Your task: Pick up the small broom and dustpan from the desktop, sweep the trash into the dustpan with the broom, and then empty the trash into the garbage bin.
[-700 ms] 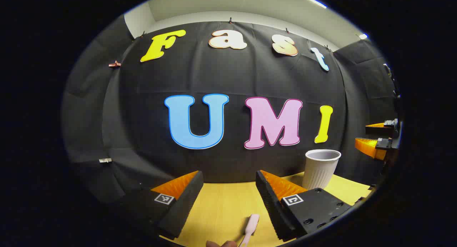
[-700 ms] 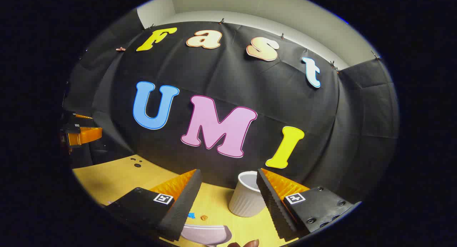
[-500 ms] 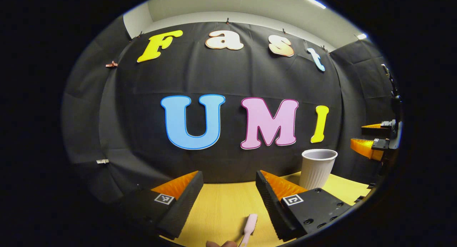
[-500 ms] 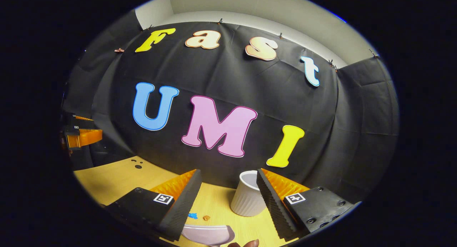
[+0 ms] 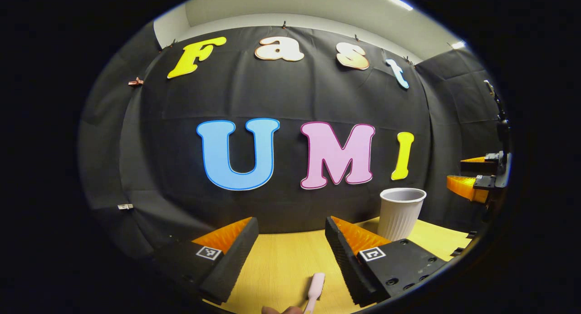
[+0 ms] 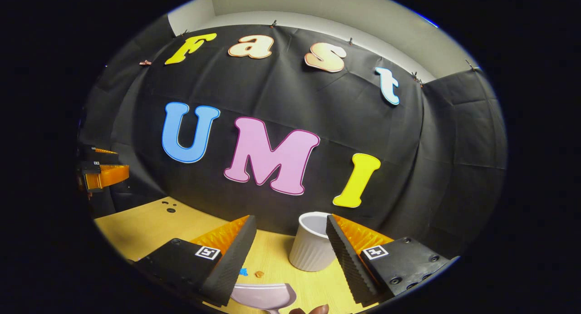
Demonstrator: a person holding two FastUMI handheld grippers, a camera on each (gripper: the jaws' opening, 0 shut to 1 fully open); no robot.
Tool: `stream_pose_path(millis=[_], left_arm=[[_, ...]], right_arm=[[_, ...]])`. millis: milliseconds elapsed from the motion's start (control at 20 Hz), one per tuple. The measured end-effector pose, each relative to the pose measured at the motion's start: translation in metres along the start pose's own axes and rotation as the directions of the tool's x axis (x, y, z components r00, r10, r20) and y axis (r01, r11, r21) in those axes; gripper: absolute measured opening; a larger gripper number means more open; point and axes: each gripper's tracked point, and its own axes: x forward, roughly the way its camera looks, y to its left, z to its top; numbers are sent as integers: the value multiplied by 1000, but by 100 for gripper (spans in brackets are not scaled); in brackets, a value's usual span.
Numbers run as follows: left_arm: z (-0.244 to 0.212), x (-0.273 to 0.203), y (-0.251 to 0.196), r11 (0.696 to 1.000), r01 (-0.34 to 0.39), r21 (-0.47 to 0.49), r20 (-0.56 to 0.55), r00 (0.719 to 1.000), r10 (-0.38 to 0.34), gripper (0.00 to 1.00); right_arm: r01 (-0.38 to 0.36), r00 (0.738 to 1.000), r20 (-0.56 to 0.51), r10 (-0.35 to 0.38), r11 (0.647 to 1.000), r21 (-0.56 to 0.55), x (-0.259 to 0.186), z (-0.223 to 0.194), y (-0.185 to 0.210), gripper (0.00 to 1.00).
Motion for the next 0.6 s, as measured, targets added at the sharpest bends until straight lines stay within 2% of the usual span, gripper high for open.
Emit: stream_pose_path(millis=[200,300,400,500,600], left_arm=[[-6,5,-5,1000,7,15,-3,1000,-7,95],[-16,10,-8,1000,8,12,-18,1000,-8,94],[-29,15,-8,1000,16,8,-37,999,-15,95],[-49,16,-8,1000,10,11,-62,998,-10,95],[-65,17,-6,1000,-1,-6,-86,996,0,95]], right_arm=[[-5,1000,-15,5,1000,4,3,-5,2,97],[-54,997,-62,54,999,8,3,-14,11,96],[-120,981,-151,118,993,-3,-2,-41,19,97],[-177,947,-267,176,984,20,-19,-79,22,97],[-213,885,-406,229,973,85,-41,-122,25,97]])
